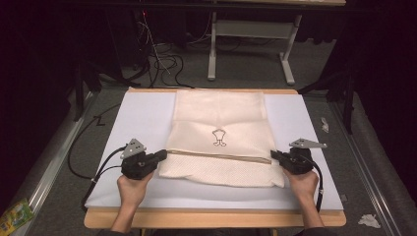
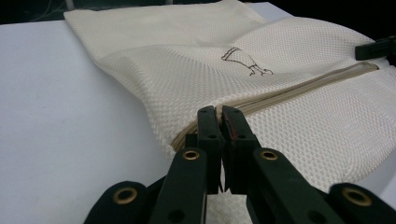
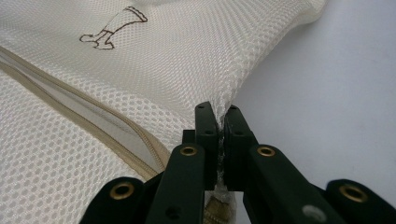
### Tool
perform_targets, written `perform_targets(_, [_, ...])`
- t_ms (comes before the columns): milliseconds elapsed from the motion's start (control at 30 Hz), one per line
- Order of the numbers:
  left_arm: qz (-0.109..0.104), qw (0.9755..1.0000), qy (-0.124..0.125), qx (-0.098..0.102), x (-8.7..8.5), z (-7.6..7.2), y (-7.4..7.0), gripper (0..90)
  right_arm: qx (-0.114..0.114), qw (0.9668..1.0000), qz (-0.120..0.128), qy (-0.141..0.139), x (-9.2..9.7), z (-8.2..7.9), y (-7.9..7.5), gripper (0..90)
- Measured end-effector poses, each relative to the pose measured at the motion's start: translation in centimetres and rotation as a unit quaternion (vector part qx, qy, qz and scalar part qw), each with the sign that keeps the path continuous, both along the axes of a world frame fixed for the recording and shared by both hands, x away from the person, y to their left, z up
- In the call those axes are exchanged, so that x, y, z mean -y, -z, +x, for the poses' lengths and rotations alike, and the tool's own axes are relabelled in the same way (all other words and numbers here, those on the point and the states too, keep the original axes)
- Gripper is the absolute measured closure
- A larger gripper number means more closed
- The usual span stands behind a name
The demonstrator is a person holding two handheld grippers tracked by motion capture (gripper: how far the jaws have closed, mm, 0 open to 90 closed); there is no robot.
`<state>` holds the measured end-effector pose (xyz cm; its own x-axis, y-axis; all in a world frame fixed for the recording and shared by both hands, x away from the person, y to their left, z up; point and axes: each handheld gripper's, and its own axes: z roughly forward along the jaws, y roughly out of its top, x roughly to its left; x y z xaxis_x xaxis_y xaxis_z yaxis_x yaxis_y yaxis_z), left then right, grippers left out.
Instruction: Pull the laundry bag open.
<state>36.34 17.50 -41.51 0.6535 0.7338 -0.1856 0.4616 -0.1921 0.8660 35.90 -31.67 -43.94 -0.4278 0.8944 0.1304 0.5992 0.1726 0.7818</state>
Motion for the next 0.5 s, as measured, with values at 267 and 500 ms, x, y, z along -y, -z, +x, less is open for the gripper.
perform_targets(267, [0.007,1.0,-0.004,0.004,-0.21,0.02,-0.03,87.3,0.006,1.0,-0.001,0.001,-0.05,-0.04,-0.27,88.2])
perform_targets(500, [0.01,1.0,-0.002,0.001,-0.35,0.13,-0.1,87.3,0.006,1.0,0.0,0.003,0.16,-0.11,-0.5,88.2])
